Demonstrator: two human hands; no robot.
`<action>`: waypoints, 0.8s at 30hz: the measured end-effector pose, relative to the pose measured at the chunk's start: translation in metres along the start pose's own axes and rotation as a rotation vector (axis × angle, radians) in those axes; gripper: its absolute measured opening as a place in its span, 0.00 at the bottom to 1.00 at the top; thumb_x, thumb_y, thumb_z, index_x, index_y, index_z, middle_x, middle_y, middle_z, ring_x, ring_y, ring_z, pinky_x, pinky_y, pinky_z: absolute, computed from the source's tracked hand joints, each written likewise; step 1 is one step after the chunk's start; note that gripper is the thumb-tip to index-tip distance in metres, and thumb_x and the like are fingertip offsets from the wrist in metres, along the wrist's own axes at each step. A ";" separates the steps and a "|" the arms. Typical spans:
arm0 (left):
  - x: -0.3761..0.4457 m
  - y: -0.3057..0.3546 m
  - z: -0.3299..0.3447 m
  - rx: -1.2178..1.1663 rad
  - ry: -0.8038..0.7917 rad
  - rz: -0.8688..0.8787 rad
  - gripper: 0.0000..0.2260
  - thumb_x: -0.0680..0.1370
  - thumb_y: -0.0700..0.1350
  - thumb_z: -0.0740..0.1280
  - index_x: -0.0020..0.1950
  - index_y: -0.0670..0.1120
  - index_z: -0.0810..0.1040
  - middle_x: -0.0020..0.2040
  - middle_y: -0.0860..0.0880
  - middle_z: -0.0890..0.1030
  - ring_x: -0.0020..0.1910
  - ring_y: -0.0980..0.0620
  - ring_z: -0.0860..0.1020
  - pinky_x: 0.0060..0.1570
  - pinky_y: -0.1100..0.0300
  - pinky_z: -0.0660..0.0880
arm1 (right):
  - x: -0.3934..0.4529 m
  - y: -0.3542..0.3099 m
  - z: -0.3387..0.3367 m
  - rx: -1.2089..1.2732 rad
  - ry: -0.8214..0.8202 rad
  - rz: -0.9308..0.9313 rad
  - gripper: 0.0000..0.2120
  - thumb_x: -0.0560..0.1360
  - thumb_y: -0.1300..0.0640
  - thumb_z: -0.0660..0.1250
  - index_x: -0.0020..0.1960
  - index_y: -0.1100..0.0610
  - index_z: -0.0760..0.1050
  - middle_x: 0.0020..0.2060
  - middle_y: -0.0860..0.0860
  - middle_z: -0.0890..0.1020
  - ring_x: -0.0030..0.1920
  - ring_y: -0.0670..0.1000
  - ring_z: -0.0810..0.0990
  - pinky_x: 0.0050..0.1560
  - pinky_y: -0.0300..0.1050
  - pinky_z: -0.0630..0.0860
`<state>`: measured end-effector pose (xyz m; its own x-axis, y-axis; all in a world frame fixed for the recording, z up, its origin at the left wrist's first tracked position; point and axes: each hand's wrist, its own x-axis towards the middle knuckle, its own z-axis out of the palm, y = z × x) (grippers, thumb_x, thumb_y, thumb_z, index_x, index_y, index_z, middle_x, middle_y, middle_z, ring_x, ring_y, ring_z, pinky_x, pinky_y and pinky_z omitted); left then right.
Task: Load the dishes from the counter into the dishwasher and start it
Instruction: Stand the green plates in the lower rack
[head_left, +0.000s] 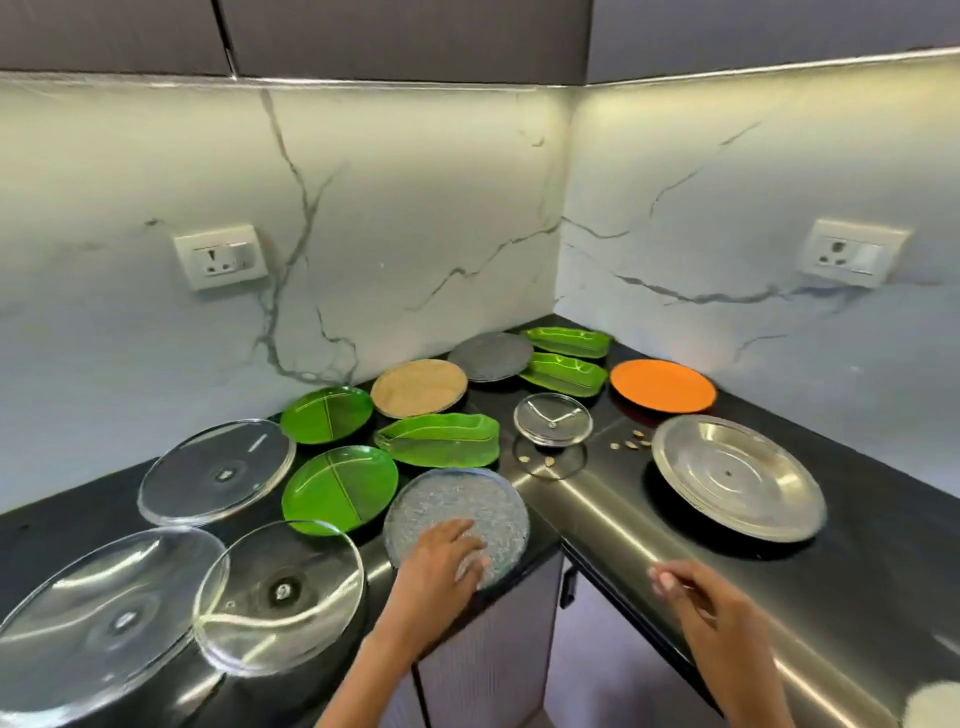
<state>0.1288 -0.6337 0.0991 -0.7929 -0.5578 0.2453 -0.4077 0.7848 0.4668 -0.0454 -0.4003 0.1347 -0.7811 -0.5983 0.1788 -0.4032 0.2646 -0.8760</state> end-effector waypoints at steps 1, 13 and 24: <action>0.015 -0.005 -0.004 0.017 0.008 -0.013 0.19 0.77 0.56 0.57 0.56 0.47 0.81 0.64 0.48 0.76 0.64 0.48 0.72 0.63 0.60 0.62 | 0.007 -0.004 0.007 0.019 0.005 -0.015 0.08 0.73 0.66 0.68 0.45 0.54 0.80 0.37 0.43 0.84 0.41 0.37 0.82 0.42 0.25 0.74; 0.193 -0.151 -0.003 0.419 -0.404 -0.154 0.21 0.74 0.36 0.64 0.66 0.50 0.74 0.60 0.49 0.75 0.62 0.48 0.72 0.58 0.54 0.71 | 0.157 -0.008 0.131 0.034 -0.220 0.066 0.12 0.75 0.64 0.66 0.42 0.47 0.78 0.38 0.42 0.84 0.41 0.37 0.81 0.45 0.34 0.77; 0.200 -0.183 -0.009 0.398 -0.160 0.141 0.14 0.59 0.31 0.76 0.40 0.44 0.83 0.33 0.48 0.77 0.30 0.46 0.78 0.21 0.61 0.70 | 0.178 0.005 0.144 0.014 -0.333 0.105 0.12 0.75 0.61 0.66 0.43 0.44 0.78 0.41 0.37 0.83 0.45 0.37 0.81 0.50 0.43 0.79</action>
<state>0.0491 -0.8909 0.0709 -0.9005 -0.4136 0.1344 -0.4081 0.9105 0.0671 -0.1179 -0.6148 0.0981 -0.6183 -0.7831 -0.0664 -0.3210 0.3288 -0.8882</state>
